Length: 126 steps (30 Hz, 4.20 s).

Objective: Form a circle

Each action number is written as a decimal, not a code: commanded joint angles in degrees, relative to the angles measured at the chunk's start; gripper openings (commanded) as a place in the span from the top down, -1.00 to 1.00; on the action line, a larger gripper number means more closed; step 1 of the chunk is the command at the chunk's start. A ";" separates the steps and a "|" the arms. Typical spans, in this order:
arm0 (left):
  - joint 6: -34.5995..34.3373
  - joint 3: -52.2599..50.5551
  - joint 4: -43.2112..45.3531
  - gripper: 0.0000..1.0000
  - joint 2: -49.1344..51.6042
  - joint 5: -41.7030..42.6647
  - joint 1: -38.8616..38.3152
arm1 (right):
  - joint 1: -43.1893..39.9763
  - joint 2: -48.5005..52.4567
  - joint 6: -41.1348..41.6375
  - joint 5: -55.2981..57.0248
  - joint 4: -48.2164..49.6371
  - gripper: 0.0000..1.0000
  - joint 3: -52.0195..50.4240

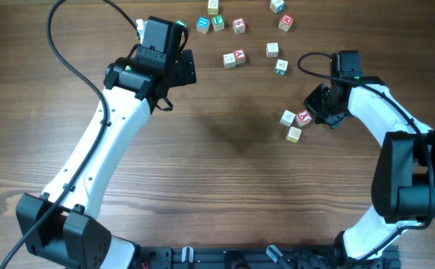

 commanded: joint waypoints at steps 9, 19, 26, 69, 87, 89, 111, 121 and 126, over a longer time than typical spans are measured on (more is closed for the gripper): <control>-0.52 -0.20 0.13 -1.00 0.11 -0.11 0.22 | 0.07 0.28 -0.76 -0.74 0.11 0.92 0.07; -0.52 -0.20 0.13 -1.00 0.11 -0.11 0.22 | 0.07 0.28 -0.72 -0.79 -0.02 0.91 0.07; -0.52 -0.20 0.13 -1.00 0.11 -0.09 0.22 | 0.07 0.28 -0.72 -1.64 0.11 0.91 0.07; -0.52 -0.20 0.13 -1.00 0.11 -0.11 0.22 | 15.98 -19.54 0.98 7.67 -5.84 -0.86 -12.87; -0.52 -0.20 0.13 -1.00 0.11 -0.11 0.22 | 16.22 -10.54 -7.37 14.56 6.71 -0.29 -17.53; -0.52 -0.20 0.13 -1.00 0.11 -0.11 0.22 | 16.22 -10.54 -8.37 14.58 6.51 -0.12 -17.53; -0.52 -0.20 0.13 -1.00 0.11 -0.09 0.22 | 16.20 -10.56 -19.37 14.84 8.70 0.22 -17.53; -0.52 -0.20 0.13 -1.00 0.11 -0.11 0.22 | 16.20 -10.56 -20.33 16.59 8.94 0.33 -17.53; -0.52 -0.20 0.13 -1.00 0.11 -0.09 0.22 | 16.20 -10.56 -21.79 18.27 9.14 0.36 -17.53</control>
